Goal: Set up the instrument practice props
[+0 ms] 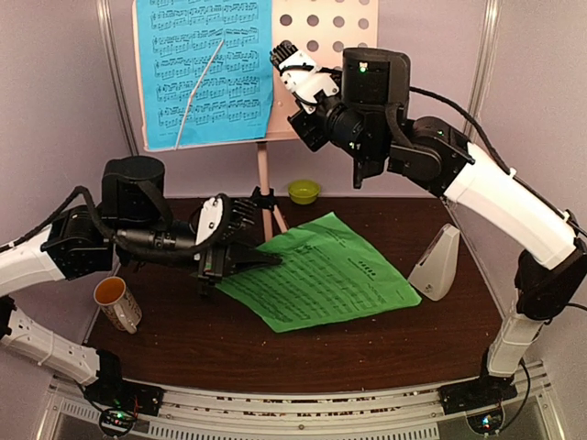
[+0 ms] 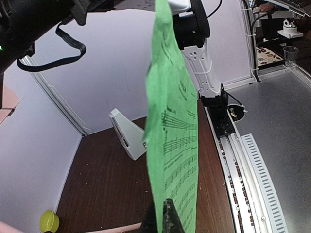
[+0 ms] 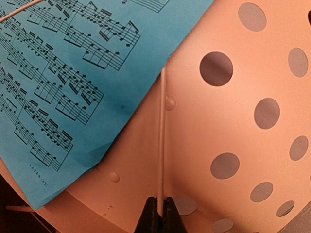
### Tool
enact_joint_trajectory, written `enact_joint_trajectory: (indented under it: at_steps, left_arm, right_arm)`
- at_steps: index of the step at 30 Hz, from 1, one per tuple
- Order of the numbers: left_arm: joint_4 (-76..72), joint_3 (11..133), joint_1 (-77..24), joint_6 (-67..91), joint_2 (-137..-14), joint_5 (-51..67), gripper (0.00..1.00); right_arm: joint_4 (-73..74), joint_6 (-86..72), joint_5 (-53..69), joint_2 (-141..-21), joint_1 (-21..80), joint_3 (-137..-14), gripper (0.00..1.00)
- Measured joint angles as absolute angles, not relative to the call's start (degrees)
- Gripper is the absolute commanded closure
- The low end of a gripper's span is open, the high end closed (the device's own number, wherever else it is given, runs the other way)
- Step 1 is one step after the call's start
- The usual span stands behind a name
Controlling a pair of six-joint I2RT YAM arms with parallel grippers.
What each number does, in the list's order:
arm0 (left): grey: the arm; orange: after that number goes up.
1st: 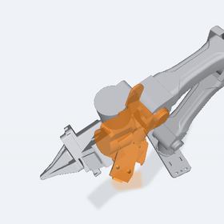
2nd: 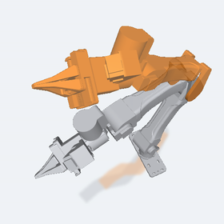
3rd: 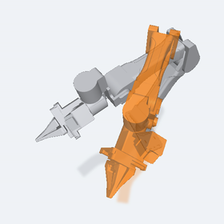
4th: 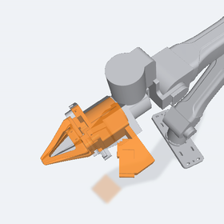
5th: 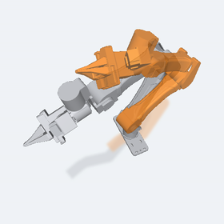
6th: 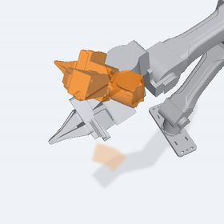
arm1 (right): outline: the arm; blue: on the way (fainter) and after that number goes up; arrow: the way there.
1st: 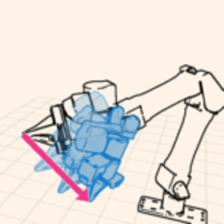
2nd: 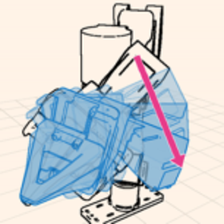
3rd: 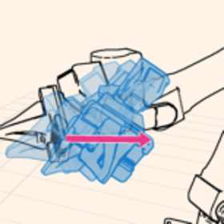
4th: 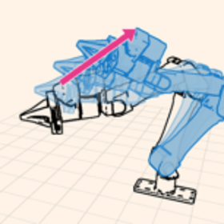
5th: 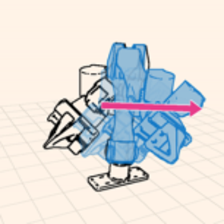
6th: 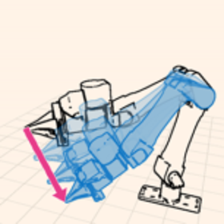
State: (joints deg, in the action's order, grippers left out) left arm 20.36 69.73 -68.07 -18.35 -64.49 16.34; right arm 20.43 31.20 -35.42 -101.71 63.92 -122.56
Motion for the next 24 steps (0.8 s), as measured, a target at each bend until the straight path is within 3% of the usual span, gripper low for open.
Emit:
enact_joint_trajectory:
  at_steps: [15, 24]
  left_arm:
    - [14.0, 68.5, -67.6, -15.8, -62.0, 12.5, 1.0]
    - [10.8, 68.0, -66.5, -14.4, -61.5, 10.4, 1.0]
  right_arm:
    - [5.6, 21.1, -25.1, -90.1, 59.1, -105.4, 1.0]
    - [2.4, 19.5, -19.1, -89.2, 58.1, -103.9, 1.0]
